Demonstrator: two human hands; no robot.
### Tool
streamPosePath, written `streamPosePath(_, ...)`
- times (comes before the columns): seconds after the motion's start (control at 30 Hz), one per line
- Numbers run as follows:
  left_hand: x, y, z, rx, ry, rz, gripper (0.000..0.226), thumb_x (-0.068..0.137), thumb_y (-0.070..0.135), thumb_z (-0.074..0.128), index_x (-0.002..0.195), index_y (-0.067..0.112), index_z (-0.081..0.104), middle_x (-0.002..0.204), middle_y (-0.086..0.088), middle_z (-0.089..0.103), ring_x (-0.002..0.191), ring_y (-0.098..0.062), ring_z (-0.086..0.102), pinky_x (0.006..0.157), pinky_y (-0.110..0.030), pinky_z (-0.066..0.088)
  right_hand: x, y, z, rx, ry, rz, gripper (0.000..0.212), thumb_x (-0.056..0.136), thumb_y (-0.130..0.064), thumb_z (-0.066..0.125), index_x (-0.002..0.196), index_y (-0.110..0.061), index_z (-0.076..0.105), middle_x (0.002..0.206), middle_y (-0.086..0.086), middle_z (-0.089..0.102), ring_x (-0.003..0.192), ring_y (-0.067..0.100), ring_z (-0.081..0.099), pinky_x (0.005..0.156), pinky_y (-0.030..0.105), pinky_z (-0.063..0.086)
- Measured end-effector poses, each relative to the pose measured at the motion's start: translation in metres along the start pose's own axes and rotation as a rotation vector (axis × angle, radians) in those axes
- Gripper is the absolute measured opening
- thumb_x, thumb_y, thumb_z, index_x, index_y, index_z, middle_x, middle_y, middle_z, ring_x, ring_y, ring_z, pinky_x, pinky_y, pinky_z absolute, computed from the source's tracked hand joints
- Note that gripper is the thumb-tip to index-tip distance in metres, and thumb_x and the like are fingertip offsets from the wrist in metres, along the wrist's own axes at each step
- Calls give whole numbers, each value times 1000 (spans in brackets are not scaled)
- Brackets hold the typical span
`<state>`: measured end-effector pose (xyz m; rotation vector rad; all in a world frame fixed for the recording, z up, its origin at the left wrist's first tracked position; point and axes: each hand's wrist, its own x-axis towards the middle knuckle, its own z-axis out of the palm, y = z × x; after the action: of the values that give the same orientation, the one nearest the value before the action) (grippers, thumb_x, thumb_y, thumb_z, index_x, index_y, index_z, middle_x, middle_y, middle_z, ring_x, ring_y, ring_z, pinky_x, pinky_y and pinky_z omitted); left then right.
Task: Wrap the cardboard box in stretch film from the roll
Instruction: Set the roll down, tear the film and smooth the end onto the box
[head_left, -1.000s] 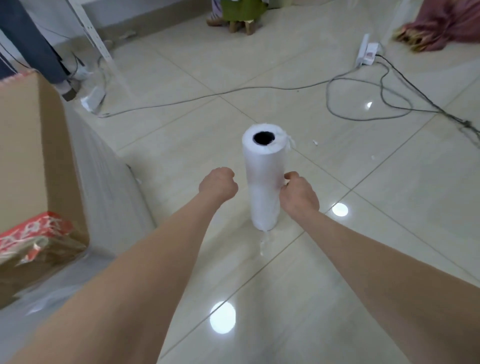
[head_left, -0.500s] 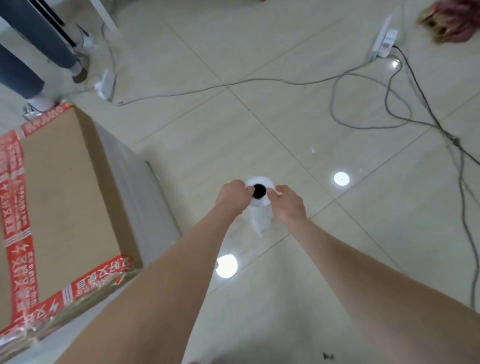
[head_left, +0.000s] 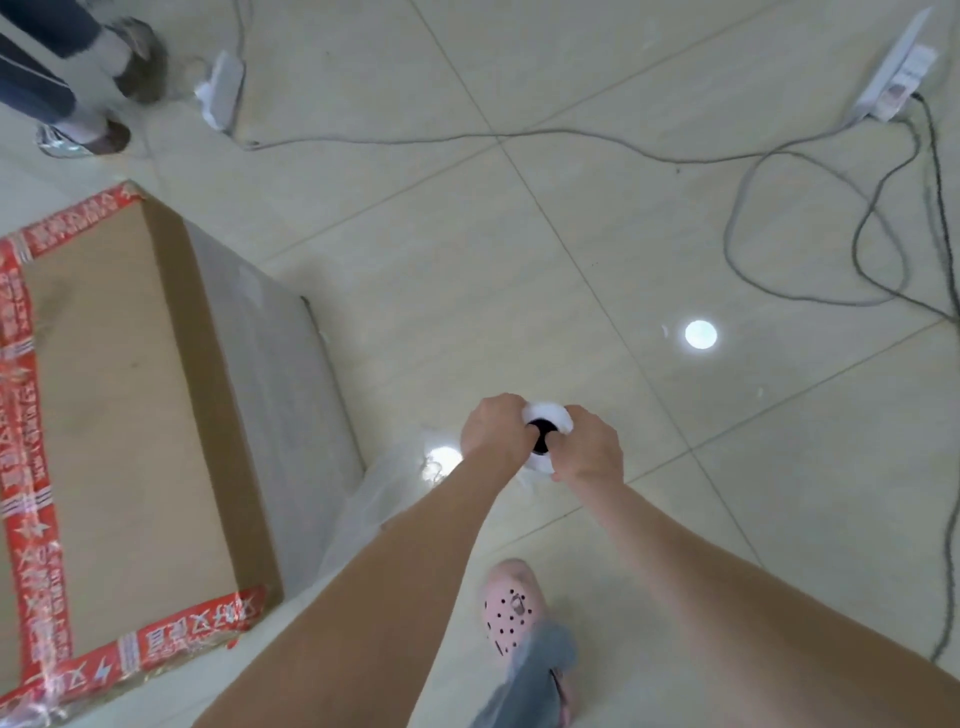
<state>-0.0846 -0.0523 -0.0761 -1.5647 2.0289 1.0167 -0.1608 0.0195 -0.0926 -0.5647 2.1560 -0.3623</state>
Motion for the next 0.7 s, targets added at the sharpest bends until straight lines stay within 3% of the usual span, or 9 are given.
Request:
streamPosePath(0.17,37,21,-44,-85,45,-47,8,82,12,52,84,10,60,83,-8,64,77,-29,62,59,-28,45,42,-44,-25,2,23,-96,26,85,-12,48,105,-13,64,99,8,67,87,31,65,73,36,51)
streamPosePath(0.27,65,35,-68,-138,76,-91,19,81,12,52,94,8,66,89,-9,69,79,-29,68,65,-31,51,75,-70,-40,-40,32,-152,24,86,-15,50,105,-12,64,98,9,67,89,31,64,70,34,49)
streamPosePath(0.47,115,52,-90,-248,181,-172,27,85,17,57,110,15,65,99,-8,70,86,-28,68,76,-33,56,132,-107,-61,-73,-35,-215,24,86,-18,50,105,-12,64,100,11,68,87,35,67,81,43,53)
streamPosePath(0.6,126,60,-90,-283,257,-209,27,89,31,56,116,28,62,107,-1,68,99,-24,63,75,-30,48,146,-117,-66,-77,-31,-174,27,91,-27,45,113,-17,58,105,7,66,88,33,67,82,36,52)
streamPosePath(0.7,123,58,-81,-313,254,-250,31,92,32,52,122,28,59,113,-2,66,104,-26,61,79,-31,47,143,-114,-65,-93,-78,-153,28,94,-31,44,117,-18,53,109,8,64,92,30,64,75,29,46)
